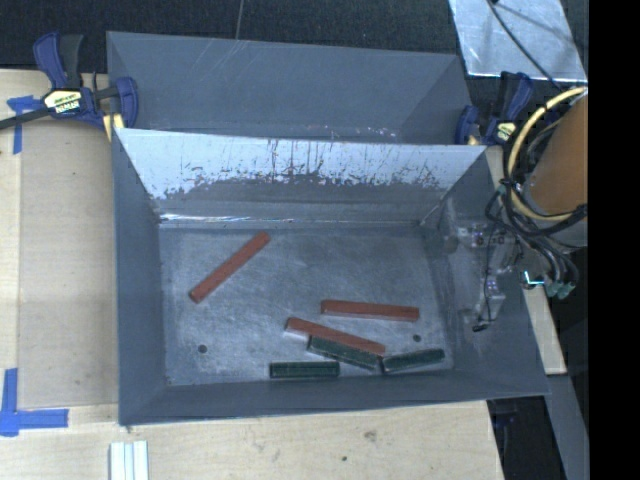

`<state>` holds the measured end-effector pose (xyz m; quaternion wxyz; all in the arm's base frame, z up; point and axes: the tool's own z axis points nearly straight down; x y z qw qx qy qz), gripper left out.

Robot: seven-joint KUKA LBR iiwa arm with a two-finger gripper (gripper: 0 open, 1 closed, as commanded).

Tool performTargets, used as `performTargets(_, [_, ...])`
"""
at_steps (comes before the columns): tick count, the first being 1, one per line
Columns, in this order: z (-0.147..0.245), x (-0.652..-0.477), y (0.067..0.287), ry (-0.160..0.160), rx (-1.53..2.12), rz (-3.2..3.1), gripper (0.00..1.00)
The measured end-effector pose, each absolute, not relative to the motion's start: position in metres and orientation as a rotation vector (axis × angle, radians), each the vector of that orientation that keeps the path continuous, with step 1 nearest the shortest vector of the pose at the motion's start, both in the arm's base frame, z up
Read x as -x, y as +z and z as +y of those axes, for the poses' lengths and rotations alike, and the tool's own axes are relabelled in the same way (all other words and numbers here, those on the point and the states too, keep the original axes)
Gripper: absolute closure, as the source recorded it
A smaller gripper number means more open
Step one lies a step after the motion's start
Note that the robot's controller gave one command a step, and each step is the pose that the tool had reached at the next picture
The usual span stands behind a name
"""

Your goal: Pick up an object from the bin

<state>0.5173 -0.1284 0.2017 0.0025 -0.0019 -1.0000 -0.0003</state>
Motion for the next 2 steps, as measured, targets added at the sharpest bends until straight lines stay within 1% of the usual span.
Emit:
performTargets(1, [-0.124,-0.521,0.202,0.006,0.030,-3.149,0.00])
performTargets(2, [-0.054,-0.538,0.139,-0.005,0.139,-3.135,0.00])
